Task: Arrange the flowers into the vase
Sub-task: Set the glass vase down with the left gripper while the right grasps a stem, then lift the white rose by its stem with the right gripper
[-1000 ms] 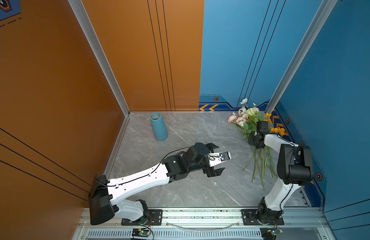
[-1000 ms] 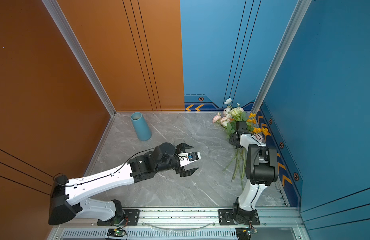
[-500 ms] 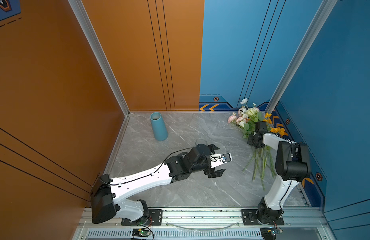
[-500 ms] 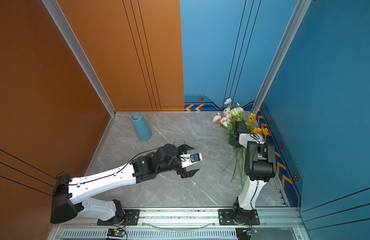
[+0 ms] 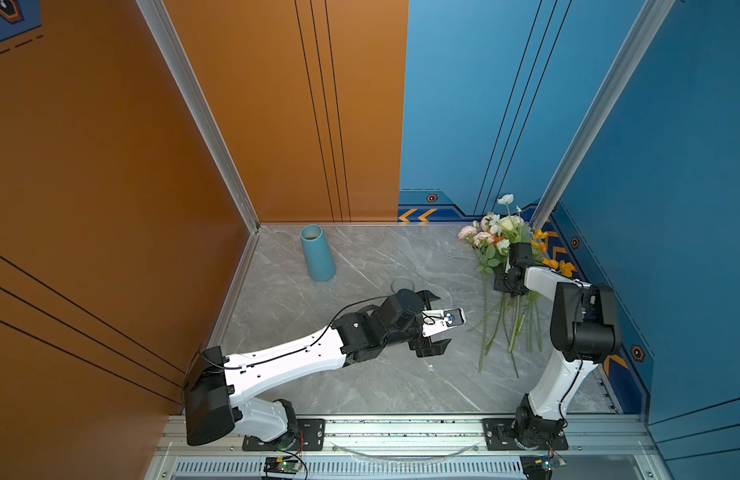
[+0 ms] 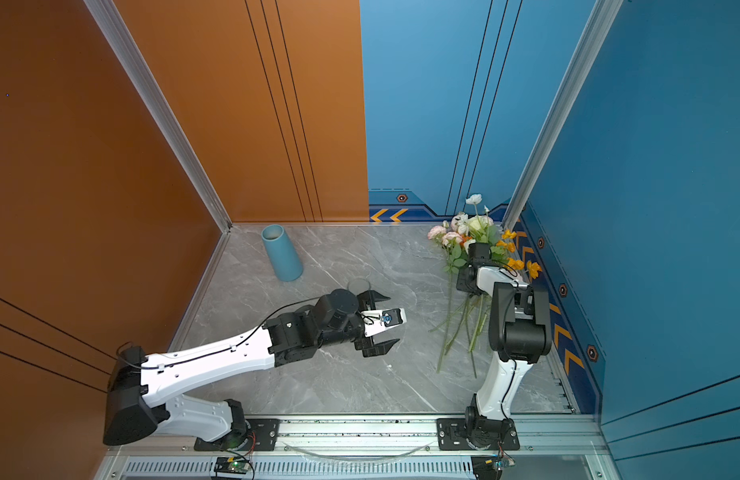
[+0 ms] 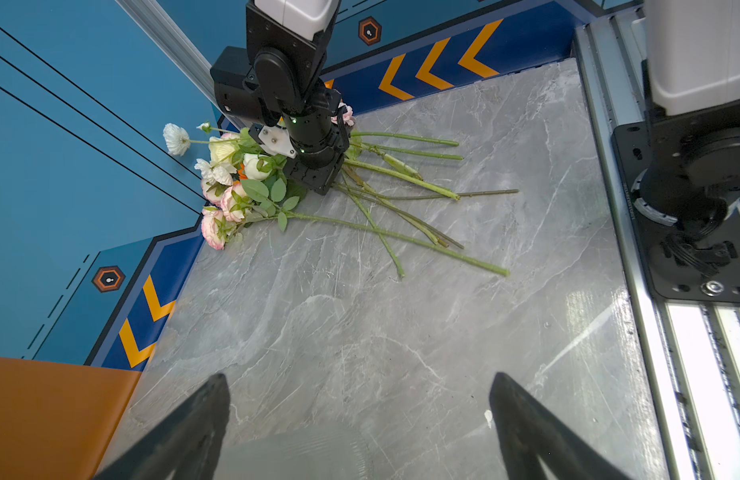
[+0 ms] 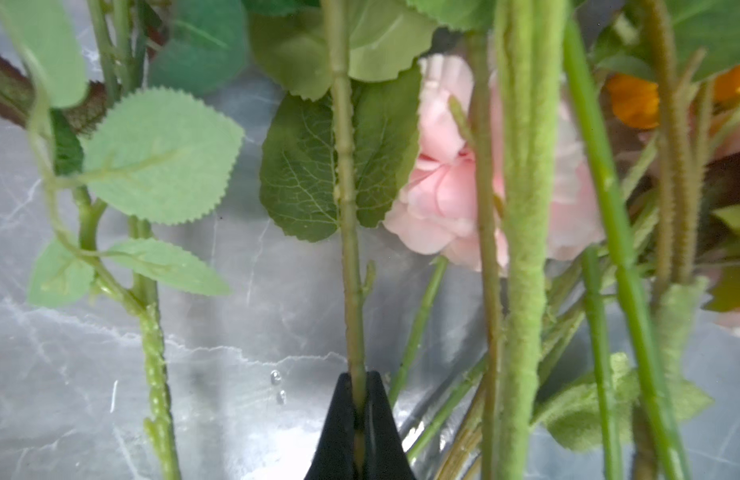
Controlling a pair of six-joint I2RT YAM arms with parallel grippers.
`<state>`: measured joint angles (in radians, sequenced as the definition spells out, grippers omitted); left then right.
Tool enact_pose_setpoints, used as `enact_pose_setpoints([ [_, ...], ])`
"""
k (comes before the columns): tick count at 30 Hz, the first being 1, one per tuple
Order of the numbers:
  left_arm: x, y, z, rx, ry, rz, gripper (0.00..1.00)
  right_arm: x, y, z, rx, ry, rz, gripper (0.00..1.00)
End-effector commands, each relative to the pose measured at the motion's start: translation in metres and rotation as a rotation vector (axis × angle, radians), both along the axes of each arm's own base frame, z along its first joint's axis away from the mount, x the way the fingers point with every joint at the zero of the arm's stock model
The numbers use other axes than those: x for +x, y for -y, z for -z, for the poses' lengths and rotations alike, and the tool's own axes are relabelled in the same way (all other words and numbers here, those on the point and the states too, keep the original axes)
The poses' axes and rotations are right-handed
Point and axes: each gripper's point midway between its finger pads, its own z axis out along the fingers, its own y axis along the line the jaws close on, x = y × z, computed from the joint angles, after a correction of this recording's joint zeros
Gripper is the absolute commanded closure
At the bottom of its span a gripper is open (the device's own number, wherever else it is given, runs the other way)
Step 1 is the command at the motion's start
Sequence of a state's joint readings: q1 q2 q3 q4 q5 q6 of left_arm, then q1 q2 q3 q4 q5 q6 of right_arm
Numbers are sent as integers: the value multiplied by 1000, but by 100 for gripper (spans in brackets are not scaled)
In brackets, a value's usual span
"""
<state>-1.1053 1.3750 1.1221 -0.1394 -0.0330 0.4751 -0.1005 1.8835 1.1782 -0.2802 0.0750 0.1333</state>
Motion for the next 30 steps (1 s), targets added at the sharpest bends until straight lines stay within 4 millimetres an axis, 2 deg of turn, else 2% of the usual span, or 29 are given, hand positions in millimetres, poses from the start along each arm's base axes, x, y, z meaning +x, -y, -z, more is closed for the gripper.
enact_pose_setpoints([
  [1,-2,2,0,18,16,-2,2,-4,-8,-22,9,30,-42,100],
  [5,-3,3,1,21,16,0,2,-11,-19,-47,42,91,-79,100],
  [11,-4,2,1,24,22,0,2,-9,-61,-108,125,264,-225,100],
  [17,-4,-5,-17,-26,31,1,2,-6,-95,-190,152,475,-327,100],
  [20,-6,-15,-36,-95,24,28,2,-11,-114,-240,202,656,-366,100],
  [24,-10,-33,-73,-286,-16,100,2,-27,-135,-311,261,931,-398,100],
  [25,-9,-39,-88,-342,-18,114,2,-32,-141,-327,283,981,-410,100],
  [26,-8,-45,-83,-358,-40,118,2,-36,-146,-339,306,1018,-421,100],
  [30,11,-76,-107,-464,-36,110,2,-59,-172,-396,404,1200,-489,100],
])
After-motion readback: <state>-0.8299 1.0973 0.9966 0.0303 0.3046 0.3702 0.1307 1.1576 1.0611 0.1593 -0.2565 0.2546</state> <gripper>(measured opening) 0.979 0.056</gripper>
